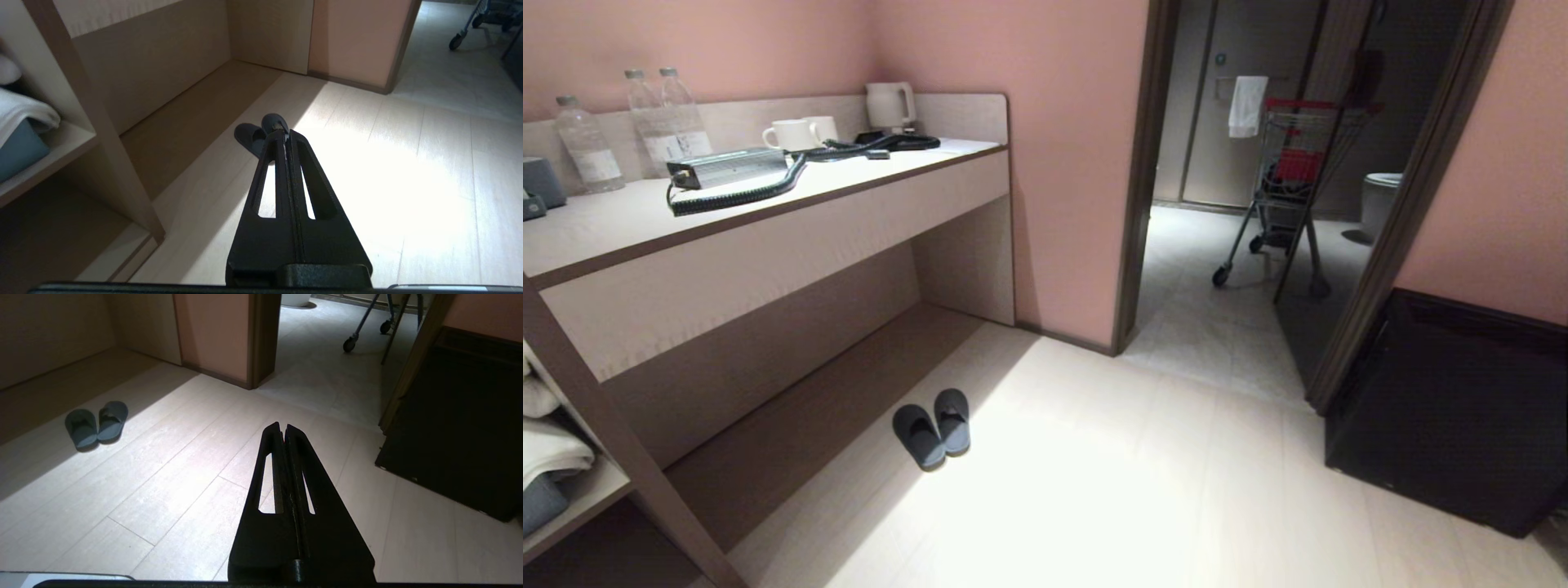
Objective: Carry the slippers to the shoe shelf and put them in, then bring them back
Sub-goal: Pick up the slippers on the floor
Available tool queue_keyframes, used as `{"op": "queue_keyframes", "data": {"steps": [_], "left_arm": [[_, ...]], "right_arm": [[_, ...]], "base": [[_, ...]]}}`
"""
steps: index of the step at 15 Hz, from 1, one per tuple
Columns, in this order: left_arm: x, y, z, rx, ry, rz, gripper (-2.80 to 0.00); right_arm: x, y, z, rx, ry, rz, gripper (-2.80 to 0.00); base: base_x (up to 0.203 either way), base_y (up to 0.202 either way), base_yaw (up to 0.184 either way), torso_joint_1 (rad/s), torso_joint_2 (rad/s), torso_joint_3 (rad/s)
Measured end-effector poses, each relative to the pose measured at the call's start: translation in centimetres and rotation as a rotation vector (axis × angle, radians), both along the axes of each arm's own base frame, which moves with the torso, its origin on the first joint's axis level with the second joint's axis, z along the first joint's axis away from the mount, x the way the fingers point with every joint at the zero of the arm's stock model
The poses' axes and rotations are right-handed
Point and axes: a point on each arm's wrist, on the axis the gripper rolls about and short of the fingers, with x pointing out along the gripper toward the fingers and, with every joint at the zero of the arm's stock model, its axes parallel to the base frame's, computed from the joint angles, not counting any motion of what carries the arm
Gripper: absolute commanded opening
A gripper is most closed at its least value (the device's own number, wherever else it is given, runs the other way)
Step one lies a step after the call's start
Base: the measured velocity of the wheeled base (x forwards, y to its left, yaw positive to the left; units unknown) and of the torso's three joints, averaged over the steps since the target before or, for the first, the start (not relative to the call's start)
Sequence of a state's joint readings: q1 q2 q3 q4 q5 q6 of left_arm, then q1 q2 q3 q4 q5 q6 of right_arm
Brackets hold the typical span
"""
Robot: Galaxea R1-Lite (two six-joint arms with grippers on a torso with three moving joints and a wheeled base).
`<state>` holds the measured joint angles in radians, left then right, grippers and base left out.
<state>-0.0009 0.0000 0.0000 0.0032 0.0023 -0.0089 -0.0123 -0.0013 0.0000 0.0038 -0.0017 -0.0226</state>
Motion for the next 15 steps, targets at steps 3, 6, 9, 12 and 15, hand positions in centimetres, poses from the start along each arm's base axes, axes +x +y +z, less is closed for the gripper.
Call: {"op": "queue_keyframes", "data": {"steps": [3,6,9,12,15], "left_arm": [[0.00,0.00,0.00,0.000,0.000,0.000,-2.80],[0.00,0.00,0.00,0.000,0.000,0.001,-2.80],[0.00,0.00,0.00,0.000,0.000,0.000,-2.80],[0.00,0.00,0.00,0.000,0.000,0.000,-2.80],[0.00,0.00,0.00,0.000,0.000,0.001,-2.80]], "right_arm": [[0.00,0.00,0.00,0.000,0.000,0.001,-2.80],[0.00,0.00,-0.01,0.000,0.001,0.000,-2.80],[0.00,0.00,-0.01,0.000,0.001,0.000,-2.80],[0.00,0.00,0.00,0.000,0.000,0.000,-2.80],[0.00,0.00,-0.01,0.000,0.001,0.000,-2.80]], "base": [[0.195,0.000,-0.002,0.005,0.00,0.001],[0.197,0.000,-0.002,0.001,0.01,0.002],[0.198,0.000,-0.002,0.005,0.00,0.005],[0.197,0.000,0.000,0.002,0.00,0.003],[0.197,0.000,0.000,0.004,0.01,0.004]]}}
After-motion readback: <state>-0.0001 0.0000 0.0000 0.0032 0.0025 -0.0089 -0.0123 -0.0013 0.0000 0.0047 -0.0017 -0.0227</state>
